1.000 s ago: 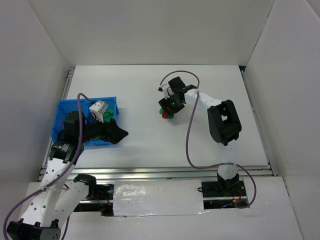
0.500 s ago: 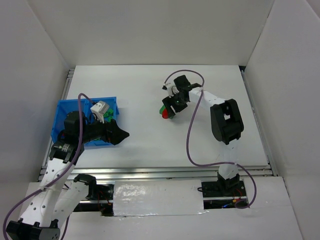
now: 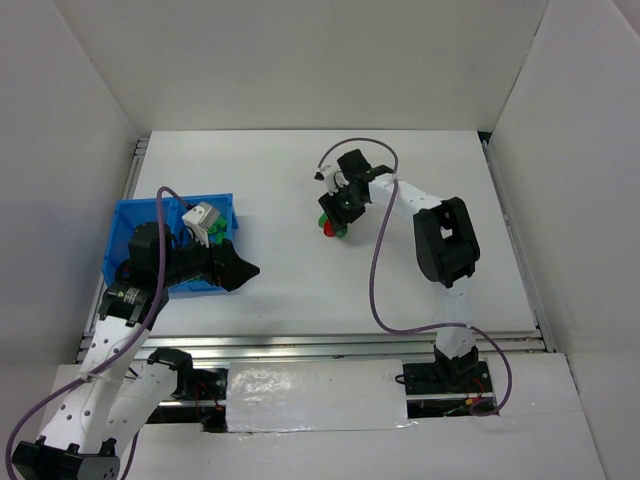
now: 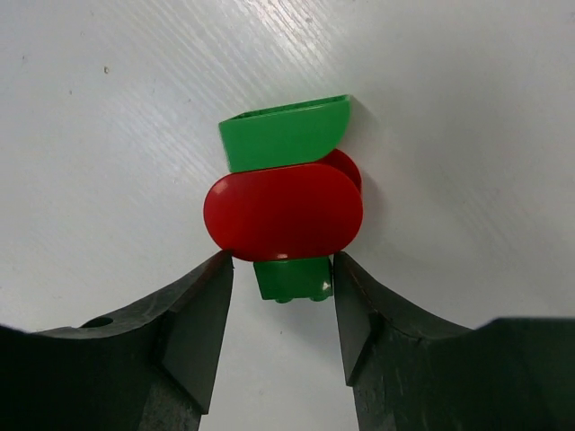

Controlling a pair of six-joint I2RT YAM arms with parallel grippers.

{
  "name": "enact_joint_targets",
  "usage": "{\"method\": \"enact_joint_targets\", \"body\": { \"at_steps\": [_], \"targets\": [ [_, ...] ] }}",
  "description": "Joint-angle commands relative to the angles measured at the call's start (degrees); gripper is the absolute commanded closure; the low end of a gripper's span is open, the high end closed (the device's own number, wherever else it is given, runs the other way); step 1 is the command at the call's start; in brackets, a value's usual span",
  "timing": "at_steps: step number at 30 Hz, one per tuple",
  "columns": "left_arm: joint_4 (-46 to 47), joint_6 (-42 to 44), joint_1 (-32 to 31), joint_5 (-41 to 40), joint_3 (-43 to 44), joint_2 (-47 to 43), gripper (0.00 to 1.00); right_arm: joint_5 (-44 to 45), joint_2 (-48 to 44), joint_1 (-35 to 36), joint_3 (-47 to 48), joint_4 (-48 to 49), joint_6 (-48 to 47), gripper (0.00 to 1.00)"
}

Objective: Sort the legos into containers by color

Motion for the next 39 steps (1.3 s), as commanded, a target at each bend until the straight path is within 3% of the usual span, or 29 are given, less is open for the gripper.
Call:
{"method": "enact_joint_targets", "body": {
  "at_steps": [1,6,10,18,20,24,33,39],
  "targets": [
    [2.9,1.4,-0.4,1.5,-0.5,-0.5,0.0,1.4,2.2,0.7,3.8,-2.2,-1.0,0.45],
    [2.6,1.6,-0.5,1.6,-0.3,-0.1,0.0,1.4,2.6,1.4,4.5,-2.8,-0.9,0.49],
    [2.9,1.4,-0.5,1.6,-0.4,-0.4,0.01,1.5,3.5,1.5,4.8,-4.2,-0.8,0.42],
    [2.7,1.5,-0.6,1.5,-0.4,-0.6,0.01,4.1,2.5,2.2,2.3,-2.7,0.1,0.43],
    [2.8,1.5,-0.7,1.6,-0.4,-0.7,0.01,2.0,2.5,2.3,2.6,-3.9,-0.3,0.37],
    [2.7,1.6,-0.8,1.6,-0.4,-0.4,0.01,0.1,0.2,2.3,0.2,-1.7,-0.2,0.37],
    [2.8,1.6,-1.1,1.8,-0.4,-0.4,0.01,5.8,3.5,2.8,3.8,-2.7,0.4,0.54],
    [2.7,1.6,-1.1,1.9,-0.1,0.1,0.01,7.7,3.2,4.1,3.8,-1.2,0.9,0.54]
  ]
}}
